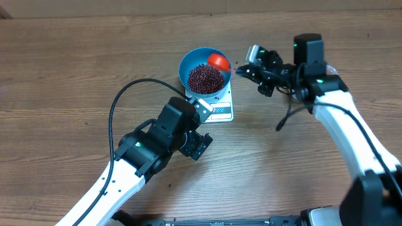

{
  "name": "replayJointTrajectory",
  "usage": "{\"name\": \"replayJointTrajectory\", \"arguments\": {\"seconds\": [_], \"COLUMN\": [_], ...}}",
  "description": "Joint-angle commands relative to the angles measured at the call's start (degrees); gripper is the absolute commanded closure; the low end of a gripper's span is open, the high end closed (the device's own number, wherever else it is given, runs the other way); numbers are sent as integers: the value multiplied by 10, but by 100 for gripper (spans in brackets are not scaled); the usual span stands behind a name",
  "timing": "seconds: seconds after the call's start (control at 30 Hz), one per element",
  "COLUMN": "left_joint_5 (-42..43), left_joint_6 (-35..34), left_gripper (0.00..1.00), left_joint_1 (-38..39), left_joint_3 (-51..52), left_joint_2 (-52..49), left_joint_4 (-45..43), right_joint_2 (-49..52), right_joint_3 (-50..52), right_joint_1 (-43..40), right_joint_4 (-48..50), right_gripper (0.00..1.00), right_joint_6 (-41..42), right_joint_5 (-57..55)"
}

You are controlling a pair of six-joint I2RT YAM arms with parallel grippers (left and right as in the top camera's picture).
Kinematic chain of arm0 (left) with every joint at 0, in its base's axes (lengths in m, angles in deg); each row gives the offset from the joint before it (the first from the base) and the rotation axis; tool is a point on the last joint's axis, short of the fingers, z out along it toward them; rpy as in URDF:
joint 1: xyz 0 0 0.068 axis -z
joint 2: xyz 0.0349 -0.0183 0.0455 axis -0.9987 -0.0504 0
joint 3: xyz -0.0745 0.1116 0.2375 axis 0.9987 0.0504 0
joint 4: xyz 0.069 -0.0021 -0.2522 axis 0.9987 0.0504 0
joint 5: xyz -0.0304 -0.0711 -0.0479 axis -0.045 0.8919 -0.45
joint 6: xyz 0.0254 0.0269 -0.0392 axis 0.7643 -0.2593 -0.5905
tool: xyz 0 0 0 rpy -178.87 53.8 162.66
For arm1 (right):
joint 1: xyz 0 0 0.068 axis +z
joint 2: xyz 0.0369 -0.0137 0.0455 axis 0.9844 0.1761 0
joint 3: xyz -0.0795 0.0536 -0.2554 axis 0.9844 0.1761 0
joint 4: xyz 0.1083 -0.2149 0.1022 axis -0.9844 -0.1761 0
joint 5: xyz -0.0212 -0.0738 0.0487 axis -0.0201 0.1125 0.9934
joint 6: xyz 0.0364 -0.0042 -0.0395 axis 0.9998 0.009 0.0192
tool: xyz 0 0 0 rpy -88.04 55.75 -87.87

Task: Scoop item into bowl and weigh 150g on scale
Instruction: 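Move the empty red cup right back to the bean tub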

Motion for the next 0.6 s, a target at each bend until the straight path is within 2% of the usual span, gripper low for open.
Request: {"name": "replayJointTrajectory", "arguments": {"seconds": [0.0,0.13,0.33,0.43,0.57], "left_joint_5": [-4,-4,-4,-4,-4], "left_joint_6": [7,7,7,7,7], "left_gripper": [1,1,1,1,1], "left_joint_1": [0,0,0,0,0], "left_joint_3": [1,1,1,1,1], "left_joint_2": [-4,-4,-4,-4,-4], "left_joint_4": [-2,-2,-2,-2,-2], "right_joint_2": [-53,-82,-104,-105,-105], "right_joint_3": [-23,-23,-23,-23,-23], "right_joint_1": [-1,-2,-20,-36,-67], "right_joint_4": [1,2,7,6,-17], "right_gripper": [97,97,97,97,97], "right_joint_6": [37,103,320,370,400], "right_joint_5": [-2,-80,-325,-389,-418]}}
